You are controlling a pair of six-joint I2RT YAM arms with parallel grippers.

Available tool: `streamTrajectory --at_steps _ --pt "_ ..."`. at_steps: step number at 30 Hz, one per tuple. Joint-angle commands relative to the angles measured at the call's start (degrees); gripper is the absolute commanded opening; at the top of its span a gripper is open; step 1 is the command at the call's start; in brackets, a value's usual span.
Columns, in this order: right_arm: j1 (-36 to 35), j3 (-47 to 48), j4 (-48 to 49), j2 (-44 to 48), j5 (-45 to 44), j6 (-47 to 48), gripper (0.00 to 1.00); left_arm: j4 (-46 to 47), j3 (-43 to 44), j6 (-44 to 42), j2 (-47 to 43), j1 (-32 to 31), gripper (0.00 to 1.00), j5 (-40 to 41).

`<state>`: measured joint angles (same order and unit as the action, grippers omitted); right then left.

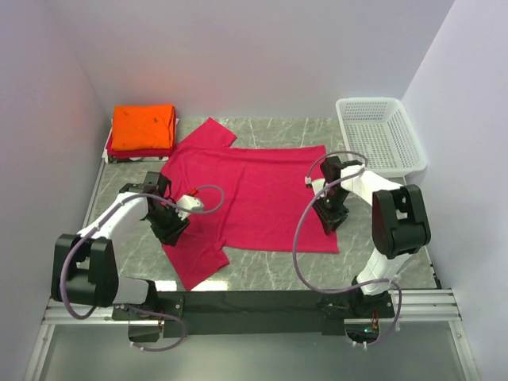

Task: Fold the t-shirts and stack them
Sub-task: Flatten the tshirt out

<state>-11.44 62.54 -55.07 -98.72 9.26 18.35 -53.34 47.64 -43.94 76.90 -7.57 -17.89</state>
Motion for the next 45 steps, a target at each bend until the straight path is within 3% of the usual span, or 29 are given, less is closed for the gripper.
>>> streamTrajectory --at_steps 1,8,13,19,23,27,35,42,45 --pt "-0.6 -0.9 1.5 -2.1 -3.8 1.7 0.37 3.4 -2.5 -4.7 1.1 0.4 0.44 4.3" --pt "-0.8 -4.1 2.6 -3.6 -7.8 3.9 0.37 2.8 -9.0 -8.0 1.8 0.4 0.43 8.0" --pt "-0.7 -7.0 2.1 -0.3 -10.7 6.1 0.36 -1.4 -7.7 -11.6 -2.1 0.5 0.40 8.5" --pt "-0.7 -1.5 -0.6 5.8 -9.5 7.2 0.36 -9.0 3.8 -14.9 -2.5 4.3 0.39 1.4" --pt "-0.7 3.4 -1.1 3.2 -6.5 5.4 0.36 -4.2 11.8 -10.6 5.9 6.9 0.41 -0.7" --pt "-0.7 4.9 0.7 -1.7 -5.1 4.5 0.36 2.8 12.7 -7.5 11.9 7.1 0.41 -1.0" --pt "-0.7 5.2 3.3 -8.0 -6.6 5.5 0.35 5.4 6.0 -9.6 14.6 7.0 0.38 1.8" --pt "-0.9 -0.3 0.8 -3.7 -6.9 9.8 0.35 1.1 -2.8 -13.4 7.8 7.1 0.36 3.6" --pt "-0.4 0.2 -0.6 -0.3 -4.4 11.3 0.37 0.3 -1.9 -13.4 5.8 7.4 0.40 2.2"
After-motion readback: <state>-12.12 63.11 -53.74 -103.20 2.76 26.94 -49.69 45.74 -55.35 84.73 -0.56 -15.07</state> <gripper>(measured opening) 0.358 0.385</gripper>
